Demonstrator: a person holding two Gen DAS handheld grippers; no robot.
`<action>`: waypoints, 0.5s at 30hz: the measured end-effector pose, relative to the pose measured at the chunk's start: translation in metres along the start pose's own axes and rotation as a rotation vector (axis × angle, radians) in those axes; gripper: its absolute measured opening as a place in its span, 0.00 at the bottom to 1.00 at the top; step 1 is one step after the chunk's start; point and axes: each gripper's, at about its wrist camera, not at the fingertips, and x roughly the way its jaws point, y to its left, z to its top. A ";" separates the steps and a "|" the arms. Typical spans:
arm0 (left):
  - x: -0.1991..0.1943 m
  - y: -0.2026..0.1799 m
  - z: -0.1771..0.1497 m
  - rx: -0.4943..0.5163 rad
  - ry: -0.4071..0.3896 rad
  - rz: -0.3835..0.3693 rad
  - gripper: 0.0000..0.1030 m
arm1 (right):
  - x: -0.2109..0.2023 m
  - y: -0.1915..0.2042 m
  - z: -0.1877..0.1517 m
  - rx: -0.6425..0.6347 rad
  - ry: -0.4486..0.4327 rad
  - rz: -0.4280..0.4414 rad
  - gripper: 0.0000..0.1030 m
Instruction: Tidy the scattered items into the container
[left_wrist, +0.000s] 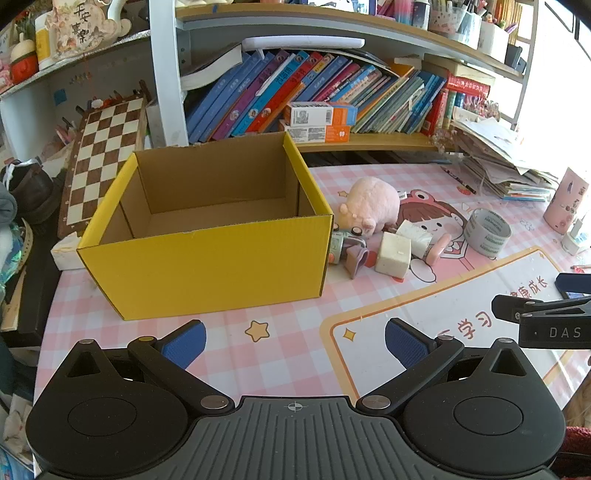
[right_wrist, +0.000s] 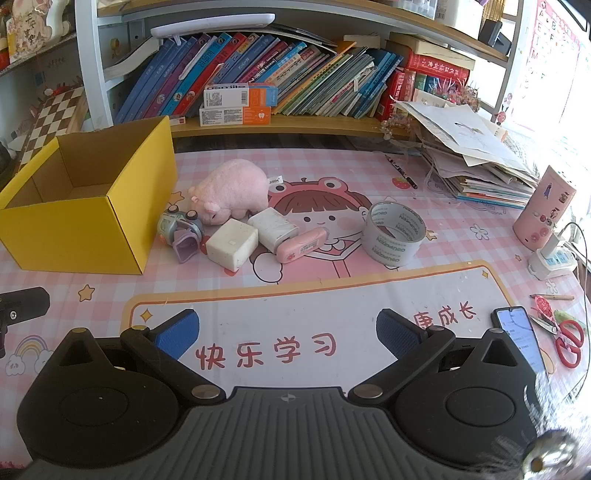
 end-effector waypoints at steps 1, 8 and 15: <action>0.000 0.000 0.000 0.000 0.000 0.001 1.00 | 0.000 0.000 0.000 0.000 0.000 0.000 1.00; 0.001 0.000 0.001 0.005 -0.001 0.006 1.00 | 0.001 0.000 0.001 -0.001 0.000 0.000 1.00; 0.002 0.002 0.001 0.005 -0.002 0.004 1.00 | 0.003 0.001 0.002 -0.003 -0.003 -0.004 1.00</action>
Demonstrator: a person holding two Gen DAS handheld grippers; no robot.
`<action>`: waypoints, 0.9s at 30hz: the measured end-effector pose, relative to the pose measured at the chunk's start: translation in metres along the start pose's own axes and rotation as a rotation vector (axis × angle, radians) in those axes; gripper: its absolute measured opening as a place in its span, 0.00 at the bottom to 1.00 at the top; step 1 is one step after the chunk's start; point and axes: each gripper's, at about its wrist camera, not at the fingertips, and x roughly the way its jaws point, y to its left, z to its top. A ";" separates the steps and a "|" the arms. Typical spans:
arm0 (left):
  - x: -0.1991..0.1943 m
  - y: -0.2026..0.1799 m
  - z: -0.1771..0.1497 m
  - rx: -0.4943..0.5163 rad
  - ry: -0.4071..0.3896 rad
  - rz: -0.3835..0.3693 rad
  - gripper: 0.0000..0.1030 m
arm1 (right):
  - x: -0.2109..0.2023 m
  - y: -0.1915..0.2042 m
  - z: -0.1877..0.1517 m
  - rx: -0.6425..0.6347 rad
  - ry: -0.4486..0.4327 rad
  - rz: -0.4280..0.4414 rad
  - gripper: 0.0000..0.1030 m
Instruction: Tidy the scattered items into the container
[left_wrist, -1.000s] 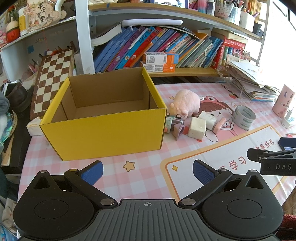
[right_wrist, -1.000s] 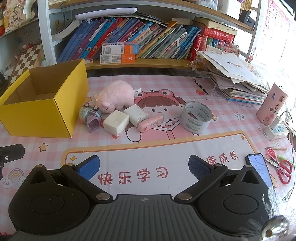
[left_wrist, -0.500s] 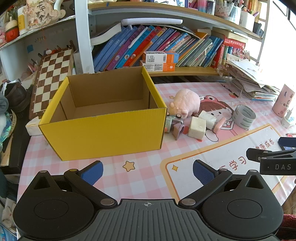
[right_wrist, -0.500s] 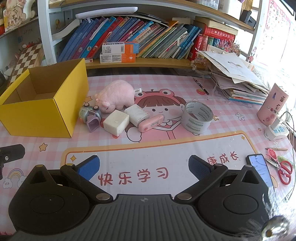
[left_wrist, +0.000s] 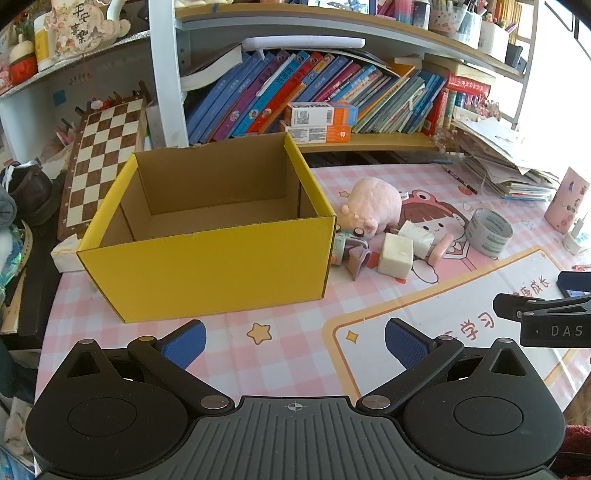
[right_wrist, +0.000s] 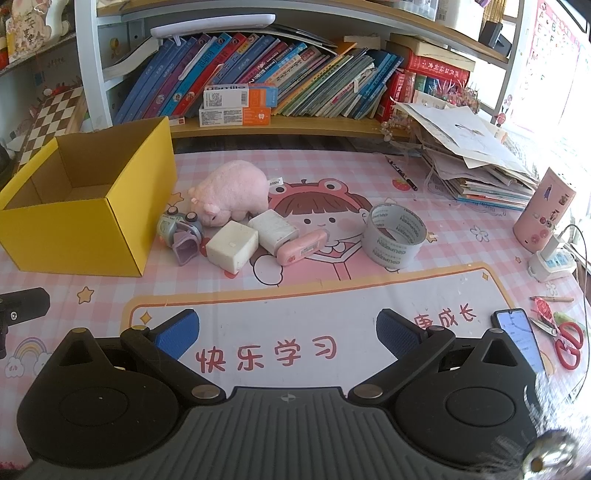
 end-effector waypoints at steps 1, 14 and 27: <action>0.000 0.000 0.000 0.001 -0.002 -0.001 1.00 | 0.000 0.000 0.000 0.000 0.000 -0.001 1.00; -0.005 0.002 0.002 -0.029 -0.050 -0.074 1.00 | -0.003 -0.001 0.002 -0.011 -0.004 0.013 1.00; 0.001 -0.014 0.006 -0.073 -0.026 -0.126 1.00 | 0.001 -0.015 0.012 -0.074 -0.045 0.055 1.00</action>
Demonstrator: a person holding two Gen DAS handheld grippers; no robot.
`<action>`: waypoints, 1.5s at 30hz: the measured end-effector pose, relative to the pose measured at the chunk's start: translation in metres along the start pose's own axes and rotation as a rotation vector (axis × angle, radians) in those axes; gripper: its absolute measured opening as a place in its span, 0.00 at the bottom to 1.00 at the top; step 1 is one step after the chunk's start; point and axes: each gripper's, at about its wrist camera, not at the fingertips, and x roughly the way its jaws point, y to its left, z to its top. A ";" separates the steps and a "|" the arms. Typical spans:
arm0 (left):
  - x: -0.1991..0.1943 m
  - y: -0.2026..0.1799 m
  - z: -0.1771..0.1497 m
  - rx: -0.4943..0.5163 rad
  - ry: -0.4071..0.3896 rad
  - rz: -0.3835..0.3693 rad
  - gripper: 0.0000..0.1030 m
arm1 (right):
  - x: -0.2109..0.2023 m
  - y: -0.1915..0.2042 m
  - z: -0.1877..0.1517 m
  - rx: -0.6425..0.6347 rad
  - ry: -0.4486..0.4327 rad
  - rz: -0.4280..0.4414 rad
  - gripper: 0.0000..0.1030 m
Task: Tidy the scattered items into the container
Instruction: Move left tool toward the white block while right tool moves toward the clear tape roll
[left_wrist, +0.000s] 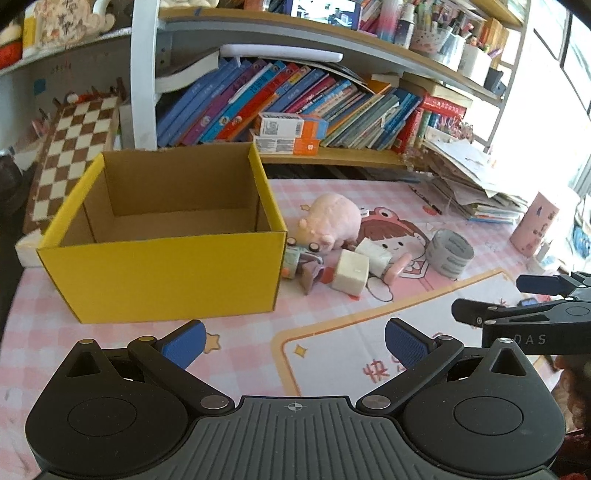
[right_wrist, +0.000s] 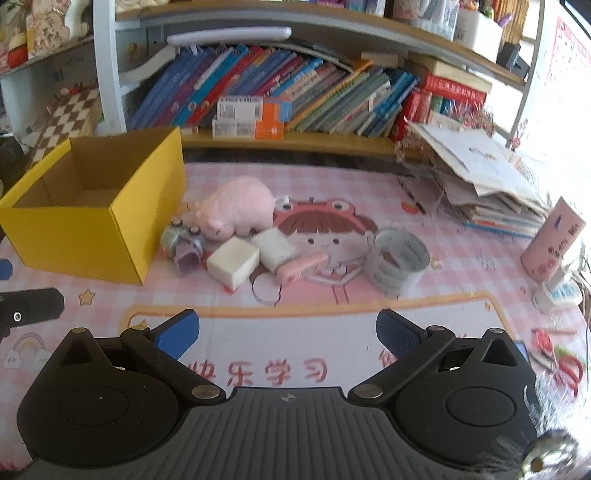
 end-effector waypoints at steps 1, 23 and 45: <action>0.002 0.000 0.001 -0.010 0.003 0.003 1.00 | 0.001 -0.003 0.001 -0.007 -0.003 0.009 1.00; 0.023 -0.043 0.032 0.095 -0.082 0.073 1.00 | 0.042 -0.051 0.020 -0.050 -0.060 0.183 1.00; 0.088 -0.089 0.046 0.235 0.060 0.050 0.99 | 0.077 -0.100 0.016 0.075 -0.008 0.133 0.98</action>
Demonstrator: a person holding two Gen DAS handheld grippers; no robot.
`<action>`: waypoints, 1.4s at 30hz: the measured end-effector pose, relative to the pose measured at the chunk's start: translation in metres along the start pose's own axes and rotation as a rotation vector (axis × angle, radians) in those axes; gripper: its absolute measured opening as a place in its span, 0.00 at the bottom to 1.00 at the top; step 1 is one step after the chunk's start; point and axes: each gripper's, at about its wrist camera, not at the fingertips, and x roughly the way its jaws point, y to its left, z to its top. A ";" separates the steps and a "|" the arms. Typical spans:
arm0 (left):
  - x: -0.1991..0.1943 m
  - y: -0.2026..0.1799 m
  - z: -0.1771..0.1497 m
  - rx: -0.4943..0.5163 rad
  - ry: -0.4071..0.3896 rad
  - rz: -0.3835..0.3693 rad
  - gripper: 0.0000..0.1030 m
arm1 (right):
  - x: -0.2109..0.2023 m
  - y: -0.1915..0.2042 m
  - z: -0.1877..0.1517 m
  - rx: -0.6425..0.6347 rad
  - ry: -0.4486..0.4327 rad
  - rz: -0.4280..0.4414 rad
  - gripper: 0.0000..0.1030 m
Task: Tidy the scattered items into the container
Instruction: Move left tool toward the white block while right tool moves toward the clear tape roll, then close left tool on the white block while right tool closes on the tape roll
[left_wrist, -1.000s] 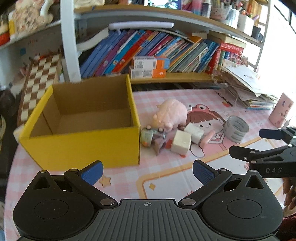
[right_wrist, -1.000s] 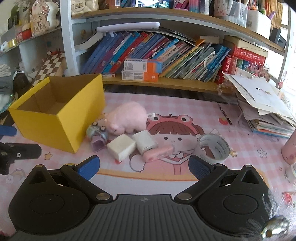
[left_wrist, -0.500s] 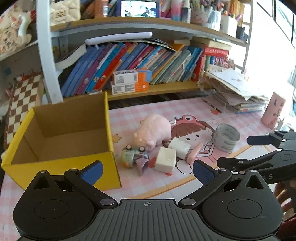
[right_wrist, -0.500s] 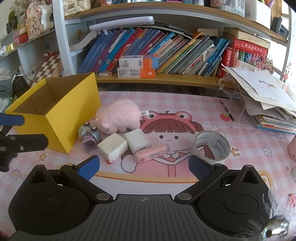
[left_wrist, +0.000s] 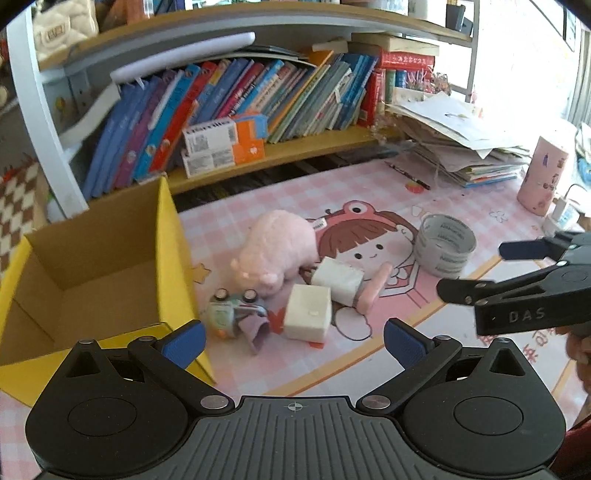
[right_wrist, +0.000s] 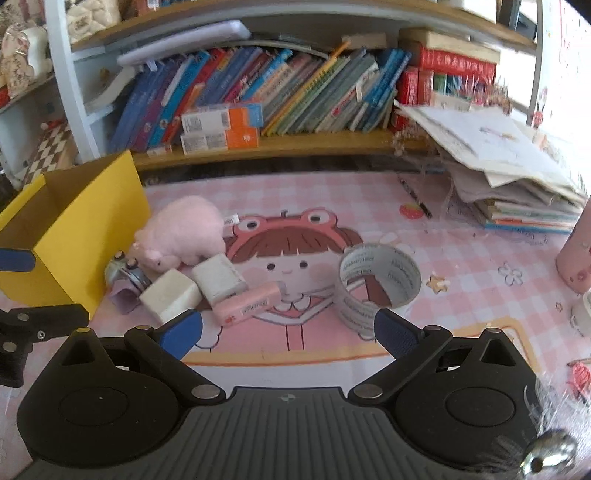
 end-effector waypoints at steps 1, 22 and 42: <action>0.003 0.000 0.000 -0.002 0.006 -0.007 0.98 | 0.003 -0.001 0.000 0.006 0.008 0.001 0.98; 0.071 -0.011 0.012 0.030 0.103 -0.026 0.65 | 0.046 -0.018 0.008 0.042 0.070 -0.016 0.70; 0.115 -0.014 0.013 0.068 0.167 -0.012 0.53 | 0.080 -0.029 0.018 -0.072 0.096 -0.060 0.47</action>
